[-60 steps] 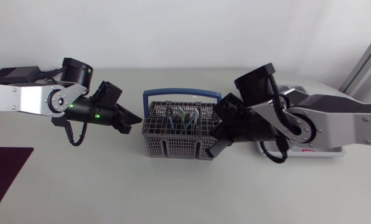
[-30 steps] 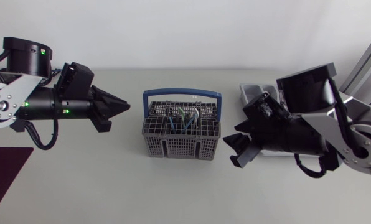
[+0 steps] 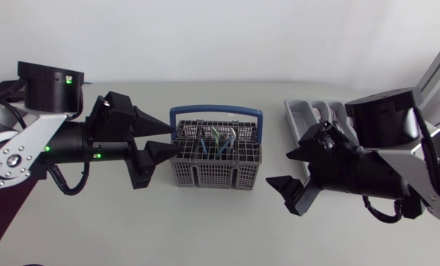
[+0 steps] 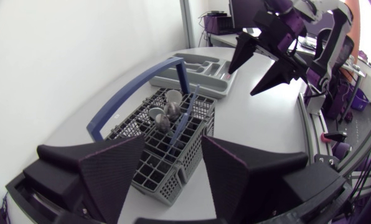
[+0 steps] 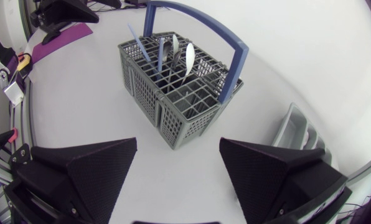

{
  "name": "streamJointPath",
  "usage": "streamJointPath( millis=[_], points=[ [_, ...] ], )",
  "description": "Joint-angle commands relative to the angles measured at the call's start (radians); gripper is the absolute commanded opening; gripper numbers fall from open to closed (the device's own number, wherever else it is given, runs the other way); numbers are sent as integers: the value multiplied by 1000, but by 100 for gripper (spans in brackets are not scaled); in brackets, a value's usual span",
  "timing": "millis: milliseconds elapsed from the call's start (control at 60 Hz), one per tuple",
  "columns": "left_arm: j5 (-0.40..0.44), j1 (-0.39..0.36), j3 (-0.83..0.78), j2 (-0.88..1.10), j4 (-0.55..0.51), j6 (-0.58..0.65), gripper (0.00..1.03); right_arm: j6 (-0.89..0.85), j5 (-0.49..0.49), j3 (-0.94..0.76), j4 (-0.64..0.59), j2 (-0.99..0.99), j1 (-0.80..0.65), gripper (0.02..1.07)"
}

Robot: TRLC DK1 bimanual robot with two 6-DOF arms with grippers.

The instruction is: Unload the cutlery basket into the drawer organizer.

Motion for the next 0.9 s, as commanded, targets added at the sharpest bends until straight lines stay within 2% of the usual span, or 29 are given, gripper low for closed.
streamJointPath(
  millis=[0, 317, 617, 767, 883],
  points=[
    [12, -27, -37, 5, 44, 45, 84, -28, -5, -29, 6, 32, -5, 100],
    [9, -97, -37, 97, 154, 154, 84, -59, -17, -16, 14, 73, -4, 100],
    [-37, -109, -26, 184, 237, 220, 82, -68, -22, -3, 25, 93, 2, 100],
    [-47, -113, -9, 220, 282, 225, 60, -69, -17, 15, 29, 100, 21, 100],
    [-48, -114, -3, 235, 300, 220, 58, -66, -12, 26, 37, 121, 42, 100]
  ],
)
